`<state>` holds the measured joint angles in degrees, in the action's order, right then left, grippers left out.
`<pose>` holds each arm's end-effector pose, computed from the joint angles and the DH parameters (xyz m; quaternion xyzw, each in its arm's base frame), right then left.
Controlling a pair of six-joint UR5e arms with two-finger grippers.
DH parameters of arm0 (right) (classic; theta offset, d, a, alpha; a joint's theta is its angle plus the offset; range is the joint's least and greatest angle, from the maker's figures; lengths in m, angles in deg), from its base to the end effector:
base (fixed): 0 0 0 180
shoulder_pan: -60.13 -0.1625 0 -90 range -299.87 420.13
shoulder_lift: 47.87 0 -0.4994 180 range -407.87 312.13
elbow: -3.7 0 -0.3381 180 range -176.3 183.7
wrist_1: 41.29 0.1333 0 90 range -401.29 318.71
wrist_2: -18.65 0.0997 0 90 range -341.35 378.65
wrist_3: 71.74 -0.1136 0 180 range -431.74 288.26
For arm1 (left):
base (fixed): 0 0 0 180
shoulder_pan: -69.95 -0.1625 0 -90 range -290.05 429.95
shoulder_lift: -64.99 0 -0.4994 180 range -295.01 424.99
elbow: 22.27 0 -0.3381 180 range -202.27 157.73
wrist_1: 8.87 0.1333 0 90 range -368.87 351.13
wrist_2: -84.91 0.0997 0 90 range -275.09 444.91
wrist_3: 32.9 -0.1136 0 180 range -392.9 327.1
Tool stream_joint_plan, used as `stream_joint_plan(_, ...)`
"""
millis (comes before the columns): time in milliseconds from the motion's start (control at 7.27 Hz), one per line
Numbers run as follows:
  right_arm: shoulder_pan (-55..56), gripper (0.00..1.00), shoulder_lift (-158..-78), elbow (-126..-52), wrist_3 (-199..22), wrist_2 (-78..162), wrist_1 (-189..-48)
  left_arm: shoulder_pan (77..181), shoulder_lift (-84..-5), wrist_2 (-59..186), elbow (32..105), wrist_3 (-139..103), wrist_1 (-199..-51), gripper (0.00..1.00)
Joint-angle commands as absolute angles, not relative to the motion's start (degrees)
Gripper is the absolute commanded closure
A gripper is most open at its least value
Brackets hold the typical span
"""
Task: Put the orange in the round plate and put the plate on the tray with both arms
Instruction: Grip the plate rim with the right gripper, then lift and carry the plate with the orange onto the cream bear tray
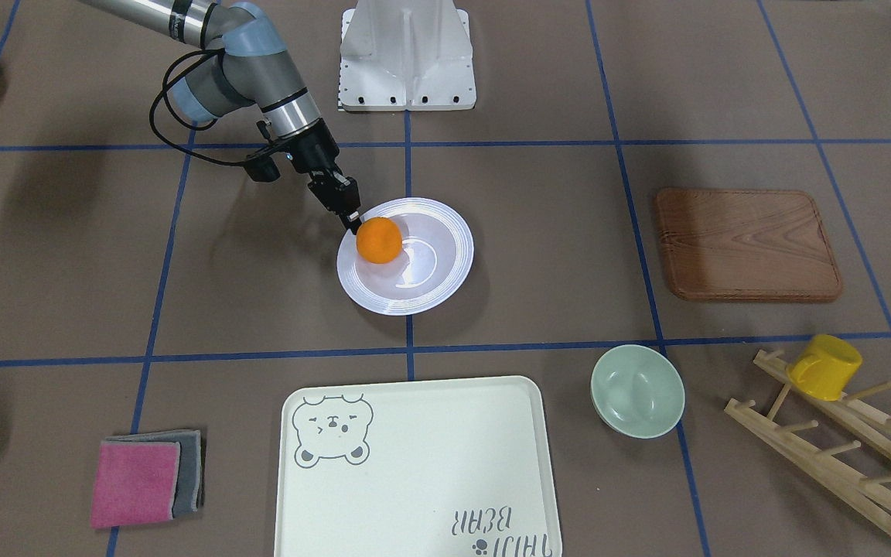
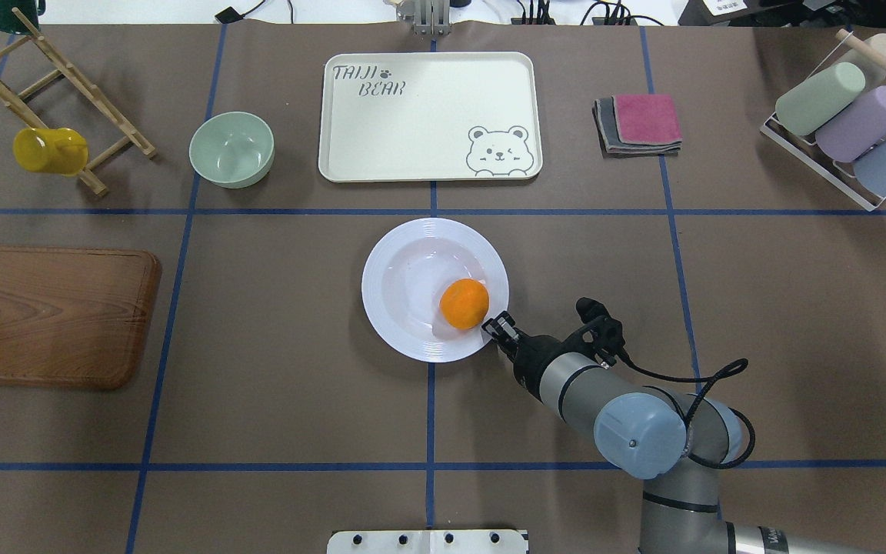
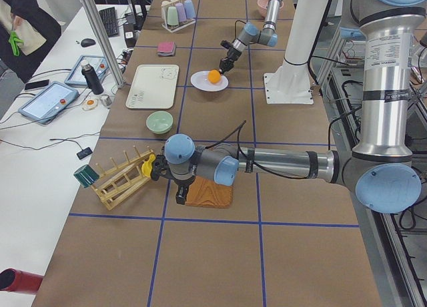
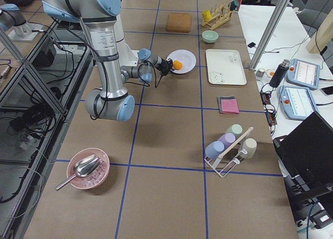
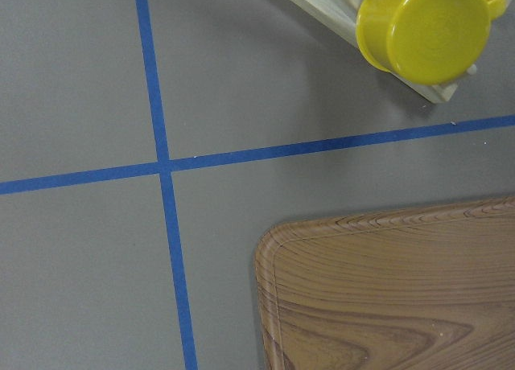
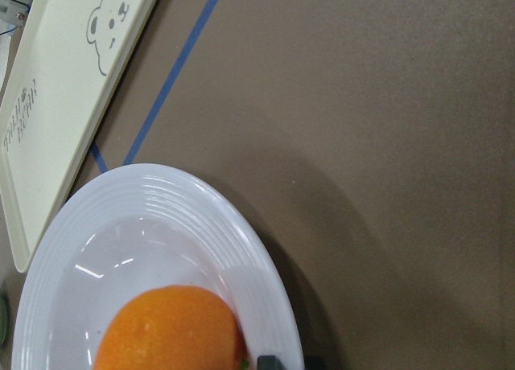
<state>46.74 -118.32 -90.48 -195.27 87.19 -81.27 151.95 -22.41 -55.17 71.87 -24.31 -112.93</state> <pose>-0.5491 -0.3105 0.4309 0.0436 -0.6065 0.4154 0.6765 0.0143 -0.4332 0.6957 0.0612 0.4327 0.0528 0.8979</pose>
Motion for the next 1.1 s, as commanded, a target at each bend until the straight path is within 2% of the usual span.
stream_joint_plan(0, 45.73, 1.00, -118.09, -90.60, -194.79, 87.29, -77.28, 151.96, -22.38, -55.01, 71.86, -24.38, -112.93, 0.01)
stream_joint_plan(275, 45.11, 1.00, -118.36, -90.69, -195.40, 87.47, -75.31, 151.96, -22.38, -54.93, 71.86, -24.38, -113.02, 0.01)
stream_joint_plan(550, 45.10, 1.00, -120.02, -89.12, -195.58, 84.94, -67.18, 151.96, -22.38, -54.93, 71.86, -24.38, -113.02, 0.01)
stream_joint_plan(825, 45.72, 1.00, -119.94, -83.16, -194.88, 80.28, -57.07, 151.96, -22.38, -54.93, 71.95, -24.38, -113.02, 0.01)
stream_joint_plan(962, 45.55, 1.00, -119.85, -83.05, -194.88, 80.18, -55.98, 151.96, -22.38, -54.93, 72.12, -24.38, -113.02, 0.01)
